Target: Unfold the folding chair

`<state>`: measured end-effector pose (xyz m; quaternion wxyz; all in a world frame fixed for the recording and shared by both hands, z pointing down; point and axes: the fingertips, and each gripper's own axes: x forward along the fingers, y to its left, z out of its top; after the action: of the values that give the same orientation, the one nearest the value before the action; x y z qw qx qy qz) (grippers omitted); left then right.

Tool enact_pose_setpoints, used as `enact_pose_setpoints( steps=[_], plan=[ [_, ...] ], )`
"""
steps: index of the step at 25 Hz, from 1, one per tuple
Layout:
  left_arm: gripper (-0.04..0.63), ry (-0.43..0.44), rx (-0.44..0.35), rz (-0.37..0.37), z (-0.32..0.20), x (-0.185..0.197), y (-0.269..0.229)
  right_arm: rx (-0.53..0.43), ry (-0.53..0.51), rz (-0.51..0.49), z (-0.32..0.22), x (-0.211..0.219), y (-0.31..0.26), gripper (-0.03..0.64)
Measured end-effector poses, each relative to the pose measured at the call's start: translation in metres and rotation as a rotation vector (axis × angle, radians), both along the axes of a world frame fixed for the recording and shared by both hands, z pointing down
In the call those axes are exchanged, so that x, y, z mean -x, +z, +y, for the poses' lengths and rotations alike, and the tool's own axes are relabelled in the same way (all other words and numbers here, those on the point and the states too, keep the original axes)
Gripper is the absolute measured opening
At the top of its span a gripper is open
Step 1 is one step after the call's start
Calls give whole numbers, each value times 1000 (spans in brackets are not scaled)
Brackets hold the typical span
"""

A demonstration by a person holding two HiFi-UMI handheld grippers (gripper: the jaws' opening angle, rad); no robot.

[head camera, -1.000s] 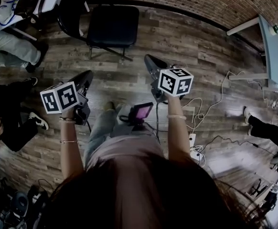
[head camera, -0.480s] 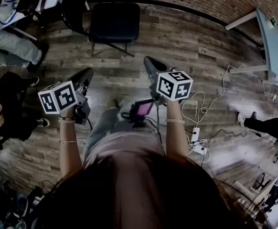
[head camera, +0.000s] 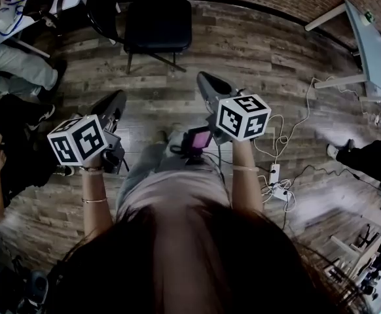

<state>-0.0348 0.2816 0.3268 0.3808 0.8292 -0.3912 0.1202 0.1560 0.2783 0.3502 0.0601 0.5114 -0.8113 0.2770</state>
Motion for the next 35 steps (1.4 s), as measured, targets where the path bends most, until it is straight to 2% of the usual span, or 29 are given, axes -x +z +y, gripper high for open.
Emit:
enact_pose_setpoints(
  steps=[5,10,16,35],
  plan=[
    [-3,23,-33,30,13,0,-23,-28,16,11,15,3,-24,-5],
    [-3,39,-66,18,23,1,-41,-59,17,16,23,12,-44,-5],
    [-3,50,-86,43,28,-2,-53,-84,16,25,34,17,-61,-6],
    [-3,40,-86,43,15,-16,-57,-65,0,18,28,8,-62,-6]
  ],
)
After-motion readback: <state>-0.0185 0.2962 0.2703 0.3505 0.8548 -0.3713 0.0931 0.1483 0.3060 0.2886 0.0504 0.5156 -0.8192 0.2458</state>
